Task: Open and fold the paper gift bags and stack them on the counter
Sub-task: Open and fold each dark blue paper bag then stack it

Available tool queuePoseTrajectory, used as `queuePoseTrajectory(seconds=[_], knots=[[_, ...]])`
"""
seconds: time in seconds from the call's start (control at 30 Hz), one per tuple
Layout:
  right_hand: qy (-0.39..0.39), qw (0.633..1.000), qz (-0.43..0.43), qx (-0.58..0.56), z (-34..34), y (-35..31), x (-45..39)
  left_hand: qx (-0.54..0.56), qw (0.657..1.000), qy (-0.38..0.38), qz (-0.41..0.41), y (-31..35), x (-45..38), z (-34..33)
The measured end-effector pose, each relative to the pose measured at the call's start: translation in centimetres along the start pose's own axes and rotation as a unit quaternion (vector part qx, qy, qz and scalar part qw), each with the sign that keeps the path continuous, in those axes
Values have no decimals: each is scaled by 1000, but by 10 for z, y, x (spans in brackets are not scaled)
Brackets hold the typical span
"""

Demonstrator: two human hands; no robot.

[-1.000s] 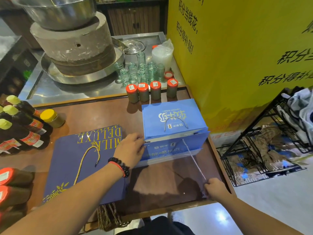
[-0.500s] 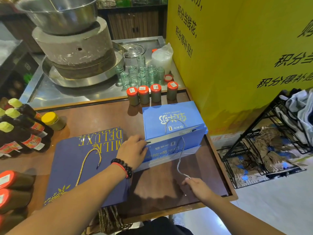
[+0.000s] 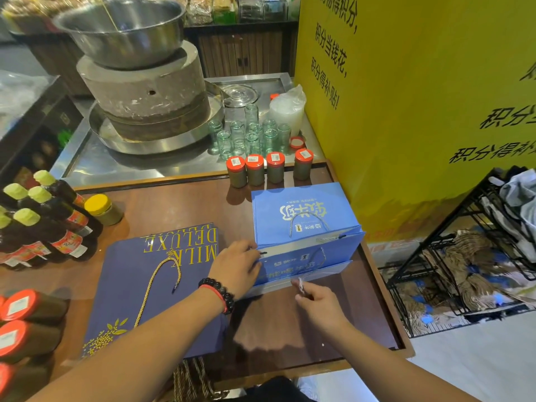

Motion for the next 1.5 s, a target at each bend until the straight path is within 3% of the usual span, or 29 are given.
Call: queuePoseTrajectory(seconds=[0.3,0.47,0.7,0.83,1.0,1.3,1.5], knots=[[14,997,-43,-60,8,2,-6,-2,1000,1,1,0,-1,0],[69,991,-61,-93,18,5,-8,1,1000,16,-4,1,-2,1],[134,989,53,37,46,-22,-9,-3,1000,18,-14,5,-1,-3],[109,985,116,62,42,-38,-13,-6,1000,20,-18,6,-1,-2],[37,993,104,30,26,-48,-12,-7,1000,24,-16,7,-1,-1],[13,994,37,-107,13,-41,-12,-9,1000,18,-19,8,-1,-1],[-56,930,-69,-358,-20,-33,-13,-5,999,24,-22,5,-2,-3]])
Point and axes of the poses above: each hand's wrist, its own x-axis away from the middle knuckle, its own z-axis out of the back of the hand, y = z × x, the point moved 10 cm from there along -x, towards the middle knuckle, and after that the axes turned 4 degrees about z, right-handed, at the moved point
